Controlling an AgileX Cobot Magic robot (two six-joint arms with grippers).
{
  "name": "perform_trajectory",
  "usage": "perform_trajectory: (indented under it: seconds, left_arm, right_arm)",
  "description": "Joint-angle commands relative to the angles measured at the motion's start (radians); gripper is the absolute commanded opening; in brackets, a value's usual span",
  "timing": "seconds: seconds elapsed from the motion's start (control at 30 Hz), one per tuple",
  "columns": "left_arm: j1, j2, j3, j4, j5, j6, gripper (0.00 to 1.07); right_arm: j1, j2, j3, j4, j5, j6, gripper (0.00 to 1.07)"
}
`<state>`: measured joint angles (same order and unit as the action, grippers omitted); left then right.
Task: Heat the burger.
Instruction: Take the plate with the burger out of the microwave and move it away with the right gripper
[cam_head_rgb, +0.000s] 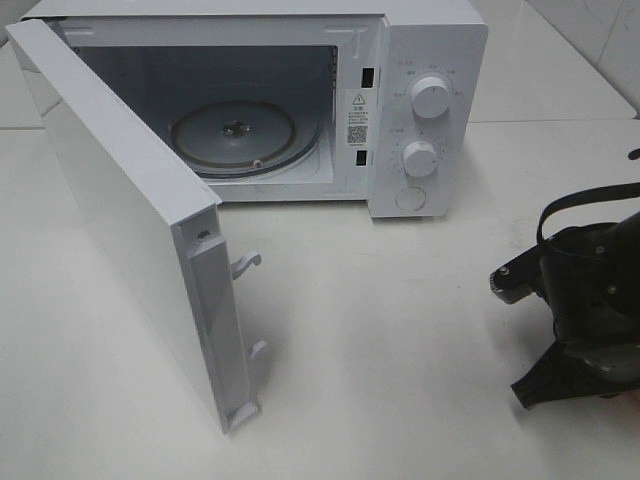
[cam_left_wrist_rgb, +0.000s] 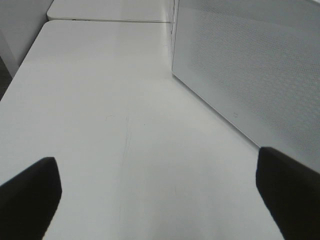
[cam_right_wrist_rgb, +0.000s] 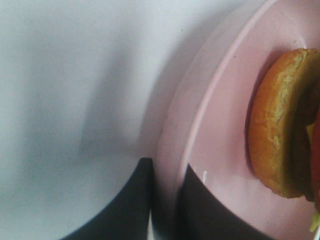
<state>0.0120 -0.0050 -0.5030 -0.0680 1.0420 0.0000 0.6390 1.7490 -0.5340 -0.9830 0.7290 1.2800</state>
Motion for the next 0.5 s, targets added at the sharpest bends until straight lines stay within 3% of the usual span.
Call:
perform_trajectory:
  seconds: [0.03, 0.2, 0.27, 0.37, 0.43, 0.5]
  left_arm:
    - [0.0, -0.02, 0.004, -0.008, -0.006, 0.0, 0.98]
    - [0.0, -0.02, 0.004, -0.008, -0.006, 0.0, 0.98]
    - [0.0, -0.02, 0.004, -0.008, -0.006, 0.0, 0.98]
    - [0.0, -0.02, 0.004, -0.008, -0.006, 0.0, 0.98]
    - [0.0, -0.02, 0.004, -0.008, -0.006, 0.0, 0.98]
    - [0.0, -0.02, 0.004, -0.008, -0.006, 0.0, 0.98]
  right_arm:
    - [-0.006, 0.014, -0.018, -0.043, 0.057, 0.028, 0.09]
    - [-0.006, 0.017, -0.035, -0.04, 0.056, 0.039, 0.15]
    - [-0.005, 0.015, -0.04, -0.024, 0.057, 0.033, 0.26]
    - [-0.004, 0.014, -0.04, -0.013, 0.058, 0.028, 0.3]
    - [-0.004, -0.013, -0.04, 0.042, 0.05, -0.026, 0.42]
    - [-0.004, -0.029, -0.04, 0.055, 0.04, -0.05, 0.44]
